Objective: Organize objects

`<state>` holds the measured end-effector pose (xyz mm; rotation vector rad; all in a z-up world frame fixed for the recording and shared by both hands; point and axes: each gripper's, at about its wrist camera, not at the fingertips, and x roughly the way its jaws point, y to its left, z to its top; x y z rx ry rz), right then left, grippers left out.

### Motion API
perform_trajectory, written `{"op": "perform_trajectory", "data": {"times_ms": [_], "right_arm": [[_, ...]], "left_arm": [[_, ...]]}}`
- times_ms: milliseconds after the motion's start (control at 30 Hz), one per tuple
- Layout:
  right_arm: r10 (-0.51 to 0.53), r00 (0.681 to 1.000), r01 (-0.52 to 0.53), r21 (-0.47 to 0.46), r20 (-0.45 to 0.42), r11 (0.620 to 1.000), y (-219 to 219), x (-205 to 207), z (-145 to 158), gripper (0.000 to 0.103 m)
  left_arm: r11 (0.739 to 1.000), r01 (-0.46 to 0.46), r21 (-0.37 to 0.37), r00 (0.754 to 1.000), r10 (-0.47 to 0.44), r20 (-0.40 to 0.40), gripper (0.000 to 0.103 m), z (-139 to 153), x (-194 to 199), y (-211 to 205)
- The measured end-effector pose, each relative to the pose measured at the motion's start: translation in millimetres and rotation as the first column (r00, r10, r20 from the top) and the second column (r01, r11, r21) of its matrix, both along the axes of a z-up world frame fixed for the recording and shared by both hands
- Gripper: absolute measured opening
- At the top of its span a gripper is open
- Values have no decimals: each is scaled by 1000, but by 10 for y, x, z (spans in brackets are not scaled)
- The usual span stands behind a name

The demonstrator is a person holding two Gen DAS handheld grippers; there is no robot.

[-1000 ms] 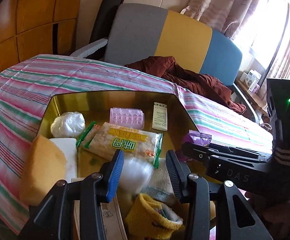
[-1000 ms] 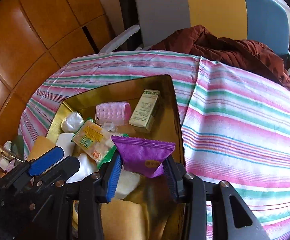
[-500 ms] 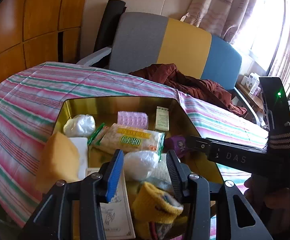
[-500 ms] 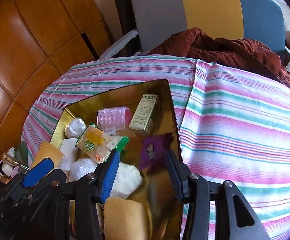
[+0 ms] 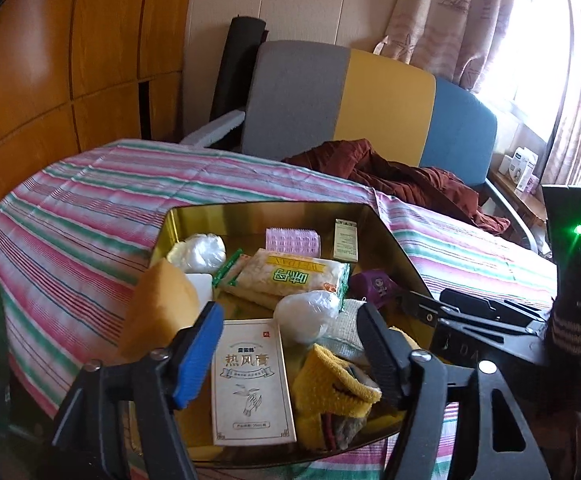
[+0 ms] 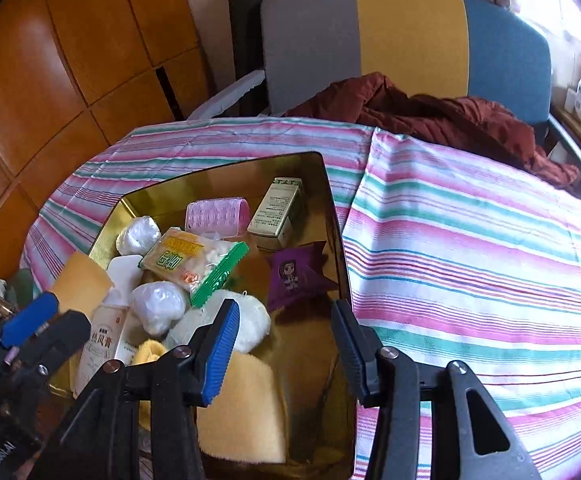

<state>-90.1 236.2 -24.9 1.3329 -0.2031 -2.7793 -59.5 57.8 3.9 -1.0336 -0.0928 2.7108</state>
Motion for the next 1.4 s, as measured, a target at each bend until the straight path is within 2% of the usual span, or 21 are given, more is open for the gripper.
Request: {"op": "perform_trajectory", "data": {"times_ms": [300,467,733,1067,1400], "right_arm": [[-5,999,9,63,-54,998,-63,280,72,48],[-34,996,40,74,-79,996,-32,433,85,48],[-42,996,50,96,-83,994,-12,617,46,48],[-32,994,44,114,-102,993,-41,716,77,48],[-20,996,31,122,-88,992,-84,676,54,48]], "left_arm": [[999,-31,-31,999,30,-15,87,49,161,-12],[999,-41,-33,999,40,-26,102,62,272,-15],[994,-77,-76,997,75,-32,103,63,394,1],[995,-95,-30,995,95,-9,103,43,454,-88],[985,-149,-92,989,146,-38,103,39,455,-104]]}}
